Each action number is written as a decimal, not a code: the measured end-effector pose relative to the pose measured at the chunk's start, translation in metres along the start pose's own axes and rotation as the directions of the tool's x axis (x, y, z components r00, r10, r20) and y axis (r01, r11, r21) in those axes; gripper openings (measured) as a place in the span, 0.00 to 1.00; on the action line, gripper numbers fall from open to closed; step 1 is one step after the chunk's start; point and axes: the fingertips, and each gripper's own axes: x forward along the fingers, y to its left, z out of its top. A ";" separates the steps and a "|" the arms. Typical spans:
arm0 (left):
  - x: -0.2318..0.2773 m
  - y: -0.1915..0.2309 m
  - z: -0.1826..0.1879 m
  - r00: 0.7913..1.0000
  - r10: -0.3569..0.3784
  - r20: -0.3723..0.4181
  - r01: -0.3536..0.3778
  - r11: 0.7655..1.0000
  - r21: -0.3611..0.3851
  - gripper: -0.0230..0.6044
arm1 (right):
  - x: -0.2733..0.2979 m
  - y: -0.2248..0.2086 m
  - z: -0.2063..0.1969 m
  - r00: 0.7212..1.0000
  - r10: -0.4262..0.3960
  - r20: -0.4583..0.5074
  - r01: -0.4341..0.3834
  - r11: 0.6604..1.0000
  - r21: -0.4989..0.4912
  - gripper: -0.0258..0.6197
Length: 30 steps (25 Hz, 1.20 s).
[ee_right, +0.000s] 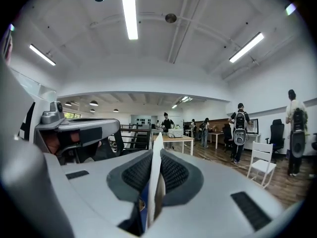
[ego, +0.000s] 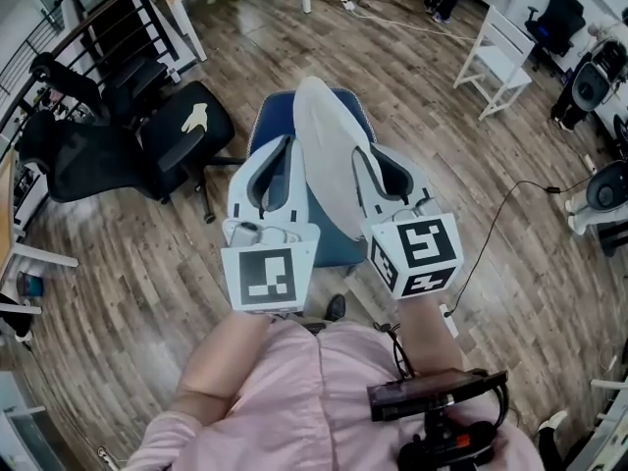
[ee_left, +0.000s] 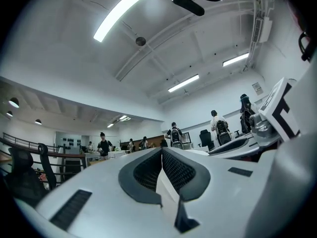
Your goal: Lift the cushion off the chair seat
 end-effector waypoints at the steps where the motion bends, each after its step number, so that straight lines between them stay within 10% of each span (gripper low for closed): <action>1: -0.002 0.003 0.000 1.000 -0.001 0.001 0.001 1.000 -0.001 0.06 | 0.001 0.004 0.001 1.000 -0.001 0.001 0.001 1.000 -0.002 0.10; 30: 0.007 0.022 0.004 0.999 -0.032 0.024 0.033 0.999 -0.020 0.06 | 0.010 0.019 0.014 0.999 -0.049 0.025 0.050 0.997 -0.064 0.10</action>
